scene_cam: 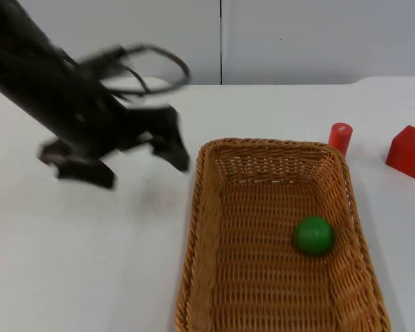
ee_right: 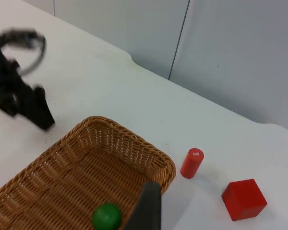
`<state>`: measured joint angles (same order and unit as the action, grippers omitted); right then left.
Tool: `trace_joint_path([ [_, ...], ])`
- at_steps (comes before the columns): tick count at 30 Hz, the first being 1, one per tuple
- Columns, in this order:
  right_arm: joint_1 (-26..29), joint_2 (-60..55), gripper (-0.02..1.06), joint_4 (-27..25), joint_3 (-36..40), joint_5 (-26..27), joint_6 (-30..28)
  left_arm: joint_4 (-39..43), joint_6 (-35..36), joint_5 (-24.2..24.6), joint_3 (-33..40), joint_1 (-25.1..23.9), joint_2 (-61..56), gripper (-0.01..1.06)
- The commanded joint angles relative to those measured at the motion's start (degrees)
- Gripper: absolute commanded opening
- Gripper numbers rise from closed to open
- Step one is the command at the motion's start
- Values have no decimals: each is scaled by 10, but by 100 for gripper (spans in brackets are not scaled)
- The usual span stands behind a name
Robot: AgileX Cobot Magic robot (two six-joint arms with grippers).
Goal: Pick up the basket with the left hand and place the object to the left of the red cylinder into the basket with the right hand.
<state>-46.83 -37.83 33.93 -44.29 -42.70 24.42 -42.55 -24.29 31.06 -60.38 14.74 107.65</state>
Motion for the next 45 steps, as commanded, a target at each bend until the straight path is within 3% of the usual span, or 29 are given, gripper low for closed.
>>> trace_joint_path([
  [1,-2,3,76,5,1,5,2,34,10,13,1,-19,-30,105],
  [4,-2,3,76,5,1,5,2,75,33,31,1,-63,-102,105],
  [9,-2,3,76,5,1,5,2,119,39,36,1,-87,-188,105],
  [22,-2,4,76,2,1,6,22,132,40,74,1,-89,-354,105],
  [32,-2,82,76,-28,0,3,35,141,38,62,80,-89,-519,105],
  [37,-2,136,76,-79,0,-24,-4,149,38,67,122,-89,-614,105],
  [45,-2,188,76,-182,3,-95,-140,167,44,103,187,-89,-785,105],
])
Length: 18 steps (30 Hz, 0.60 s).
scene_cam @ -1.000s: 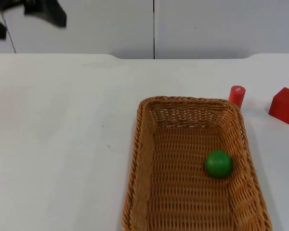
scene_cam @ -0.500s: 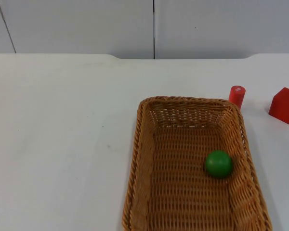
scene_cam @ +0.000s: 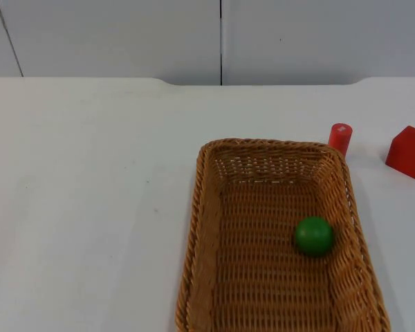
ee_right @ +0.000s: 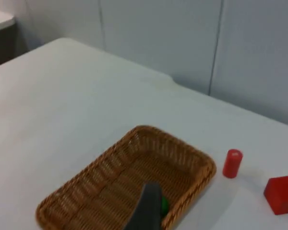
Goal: Pick up the basket with the left hand and place the object to the left of the red cylinder into the basket with the right hand.
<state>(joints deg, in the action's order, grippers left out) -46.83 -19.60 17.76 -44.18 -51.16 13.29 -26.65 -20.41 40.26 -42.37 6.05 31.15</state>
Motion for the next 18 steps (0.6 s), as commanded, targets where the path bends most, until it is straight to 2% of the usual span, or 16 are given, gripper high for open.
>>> trace_joint_path([
  [1,-2,8,76,-37,6,-15,-47,15,18,19,12,-2,-39,105],
  [3,-2,17,76,-75,21,-16,-86,26,41,32,20,-2,-64,105],
  [5,-2,20,76,-86,26,-16,-96,39,55,40,26,-2,-81,105],
  [9,-2,61,76,-161,62,-35,-136,78,70,81,46,-2,-141,105],
  [18,-2,196,76,-168,89,-123,-138,161,131,150,84,-2,-255,105],
])
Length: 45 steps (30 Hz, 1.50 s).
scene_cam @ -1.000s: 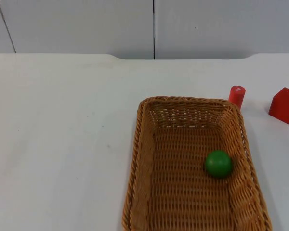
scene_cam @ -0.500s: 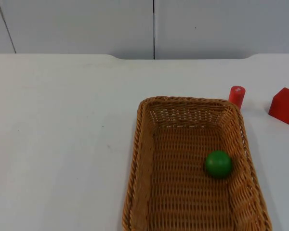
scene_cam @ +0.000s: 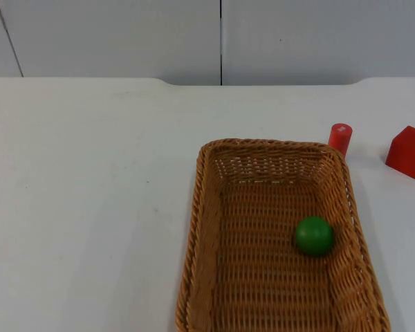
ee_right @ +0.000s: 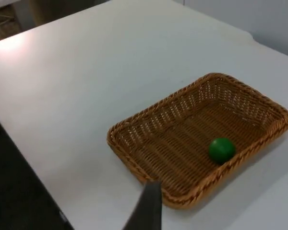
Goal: Pick up the basket with the left hand and place the object to the left of the red cylinder into the basket with the right hand.
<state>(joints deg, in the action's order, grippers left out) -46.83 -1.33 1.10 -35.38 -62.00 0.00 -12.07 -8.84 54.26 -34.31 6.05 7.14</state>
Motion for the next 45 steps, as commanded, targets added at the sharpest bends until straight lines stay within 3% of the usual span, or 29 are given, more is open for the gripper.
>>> trace_joint_path([
  [1,-2,13,76,0,3,-31,-3,19,16,16,3,-2,-23,105],
  [3,-12,13,76,6,8,-79,18,38,19,41,4,-2,-60,105],
  [7,-12,13,76,4,35,-80,21,65,65,56,15,-2,-71,105],
  [14,-12,13,76,17,36,-54,23,86,93,73,63,-2,-71,105],
  [24,-12,13,76,28,59,2,23,96,93,73,60,-2,-71,105],
  [45,-12,13,76,31,59,2,23,114,84,73,60,-2,-71,105],
])
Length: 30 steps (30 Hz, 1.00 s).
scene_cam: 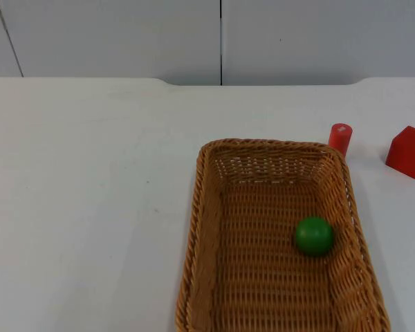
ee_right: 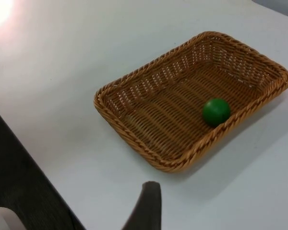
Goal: Pick up the basket with the left hand and place the object to the left of the red cylinder into the basket with the right hand.
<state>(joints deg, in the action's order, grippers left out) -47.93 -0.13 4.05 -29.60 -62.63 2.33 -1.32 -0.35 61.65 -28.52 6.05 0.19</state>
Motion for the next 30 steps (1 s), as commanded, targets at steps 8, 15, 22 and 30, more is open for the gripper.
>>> trace_joint_path([
  [8,-1,1,105,-1,2,8,-4,6,-1,-1,2,-2,-2,105],
  [15,-1,1,105,-1,2,8,-4,7,-1,-1,2,-2,-2,105],
  [22,-1,1,105,2,2,8,-2,7,-1,-1,2,-2,-2,105],
  [30,5,1,105,-1,0,9,-2,7,-1,-1,2,-2,-2,105],
])
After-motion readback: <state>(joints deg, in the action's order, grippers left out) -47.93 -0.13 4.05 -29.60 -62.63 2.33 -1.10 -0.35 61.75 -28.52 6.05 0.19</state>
